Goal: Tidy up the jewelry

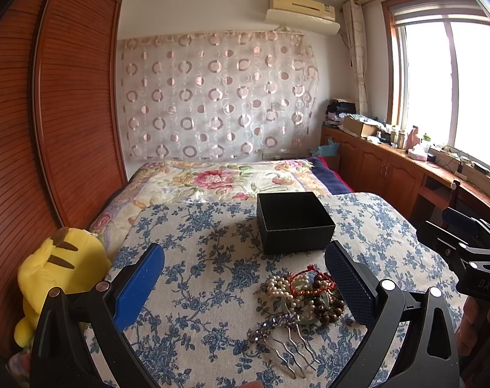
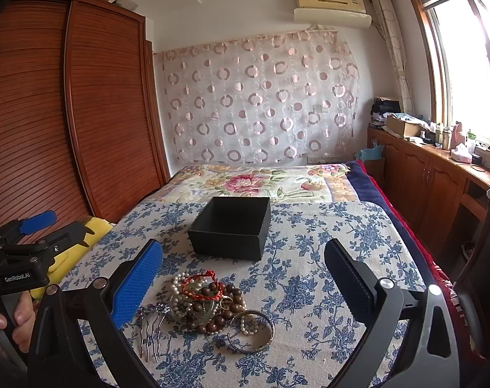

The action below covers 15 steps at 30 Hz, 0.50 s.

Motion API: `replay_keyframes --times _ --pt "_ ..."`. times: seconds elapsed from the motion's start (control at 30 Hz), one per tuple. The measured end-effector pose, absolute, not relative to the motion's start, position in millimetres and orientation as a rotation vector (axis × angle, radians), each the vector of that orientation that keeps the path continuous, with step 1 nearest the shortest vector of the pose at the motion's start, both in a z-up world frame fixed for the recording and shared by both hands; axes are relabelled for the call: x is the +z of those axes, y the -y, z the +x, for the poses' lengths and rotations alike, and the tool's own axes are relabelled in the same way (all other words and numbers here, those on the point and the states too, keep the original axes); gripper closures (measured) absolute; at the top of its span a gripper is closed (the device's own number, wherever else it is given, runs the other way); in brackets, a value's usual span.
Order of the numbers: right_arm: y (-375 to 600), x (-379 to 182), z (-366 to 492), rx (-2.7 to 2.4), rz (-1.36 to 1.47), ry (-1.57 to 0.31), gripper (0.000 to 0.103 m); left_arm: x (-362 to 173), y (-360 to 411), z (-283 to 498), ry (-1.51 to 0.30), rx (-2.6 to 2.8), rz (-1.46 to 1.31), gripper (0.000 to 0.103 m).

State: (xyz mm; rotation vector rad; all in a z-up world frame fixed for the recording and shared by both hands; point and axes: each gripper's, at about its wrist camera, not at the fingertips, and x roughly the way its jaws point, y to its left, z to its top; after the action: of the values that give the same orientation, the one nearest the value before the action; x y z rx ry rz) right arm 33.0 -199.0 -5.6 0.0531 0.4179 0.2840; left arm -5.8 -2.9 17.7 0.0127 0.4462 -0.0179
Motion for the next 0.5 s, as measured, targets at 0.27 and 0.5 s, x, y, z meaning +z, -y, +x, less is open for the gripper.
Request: replay_keyframes --times 0.27,0.5 --pt "200 -7 37 0.286 0.052 -0.421 0.002 16 5 -4 -0.462 -0.022 0.012 0.006" --pt "194 -6 37 0.292 0.053 -0.457 0.002 -7 0 7 -0.518 -0.038 0.004 0.006"
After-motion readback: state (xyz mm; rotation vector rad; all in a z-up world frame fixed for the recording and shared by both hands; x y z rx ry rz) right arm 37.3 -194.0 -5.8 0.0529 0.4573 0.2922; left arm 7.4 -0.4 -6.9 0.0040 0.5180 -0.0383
